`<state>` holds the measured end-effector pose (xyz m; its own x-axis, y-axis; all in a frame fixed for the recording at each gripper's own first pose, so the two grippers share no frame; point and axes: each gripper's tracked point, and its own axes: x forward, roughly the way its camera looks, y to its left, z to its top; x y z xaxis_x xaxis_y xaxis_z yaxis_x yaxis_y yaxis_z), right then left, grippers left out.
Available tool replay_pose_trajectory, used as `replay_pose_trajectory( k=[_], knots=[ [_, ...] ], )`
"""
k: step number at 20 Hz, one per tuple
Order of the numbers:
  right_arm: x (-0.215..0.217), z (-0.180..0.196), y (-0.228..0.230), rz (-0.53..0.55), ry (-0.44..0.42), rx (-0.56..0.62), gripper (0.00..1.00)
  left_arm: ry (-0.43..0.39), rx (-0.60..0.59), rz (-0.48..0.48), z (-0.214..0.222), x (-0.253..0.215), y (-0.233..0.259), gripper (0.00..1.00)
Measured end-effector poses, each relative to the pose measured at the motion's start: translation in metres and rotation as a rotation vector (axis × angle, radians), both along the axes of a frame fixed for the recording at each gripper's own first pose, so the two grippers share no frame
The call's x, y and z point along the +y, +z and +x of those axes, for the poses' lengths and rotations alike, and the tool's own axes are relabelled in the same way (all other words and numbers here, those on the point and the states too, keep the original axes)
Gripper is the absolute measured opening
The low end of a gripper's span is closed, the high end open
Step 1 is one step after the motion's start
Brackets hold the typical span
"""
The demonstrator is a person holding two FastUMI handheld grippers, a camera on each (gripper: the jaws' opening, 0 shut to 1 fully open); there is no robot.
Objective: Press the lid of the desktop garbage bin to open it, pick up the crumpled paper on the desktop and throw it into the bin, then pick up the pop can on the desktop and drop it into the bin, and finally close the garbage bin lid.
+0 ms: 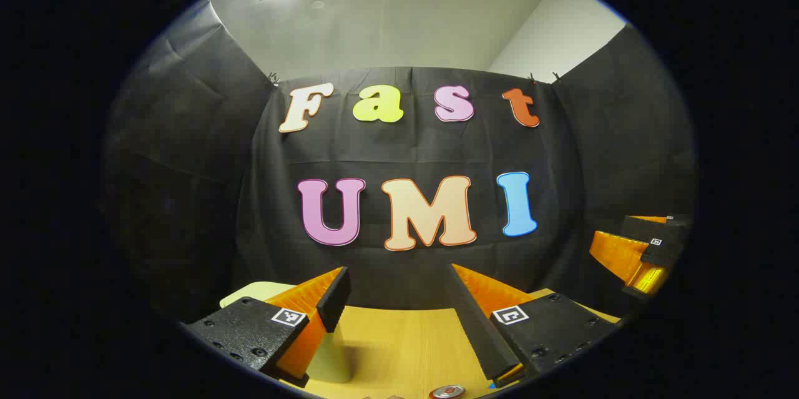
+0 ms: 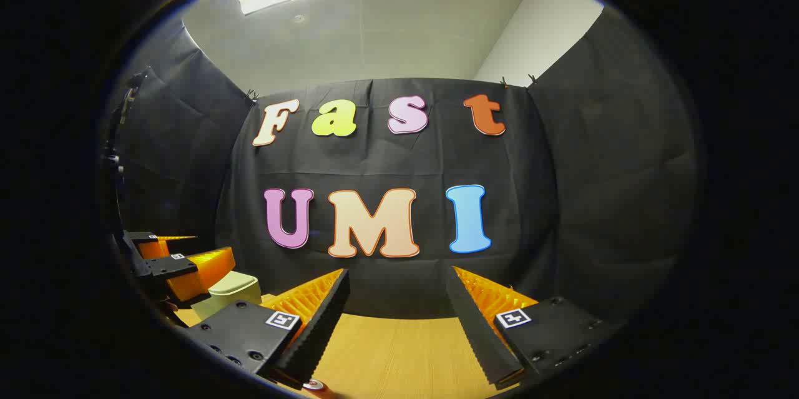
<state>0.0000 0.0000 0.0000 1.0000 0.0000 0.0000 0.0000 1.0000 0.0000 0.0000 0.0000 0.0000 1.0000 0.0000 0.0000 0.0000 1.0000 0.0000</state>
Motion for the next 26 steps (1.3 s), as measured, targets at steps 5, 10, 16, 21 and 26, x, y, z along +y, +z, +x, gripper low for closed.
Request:
replay_pose_trajectory(
  k=[5, 10, 16, 21, 26],
  knots=[
    [0.003, -0.004, -0.001, 0.001, 0.015, 0.000, 0.98, 0.009, 0.003, -0.005, -0.006, -0.001, -0.001, 0.93],
    [-0.006, -0.006, -0.004, -0.001, 0.016, 0.007, 0.98, 0.008, 0.008, -0.009, -0.006, -0.005, -0.001, 0.92],
    [-0.030, -0.009, -0.013, 0.017, -0.021, 0.027, 0.99, -0.002, 0.029, 0.006, -0.004, -0.013, -0.005, 0.93],
    [-0.044, -0.012, -0.018, 0.031, -0.041, 0.037, 0.99, -0.008, 0.020, 0.019, -0.001, -0.021, -0.002, 0.92],
    [-0.052, -0.013, -0.021, 0.029, -0.036, 0.038, 0.98, -0.004, -0.001, 0.015, 0.003, -0.025, 0.005, 0.92]
  ],
)
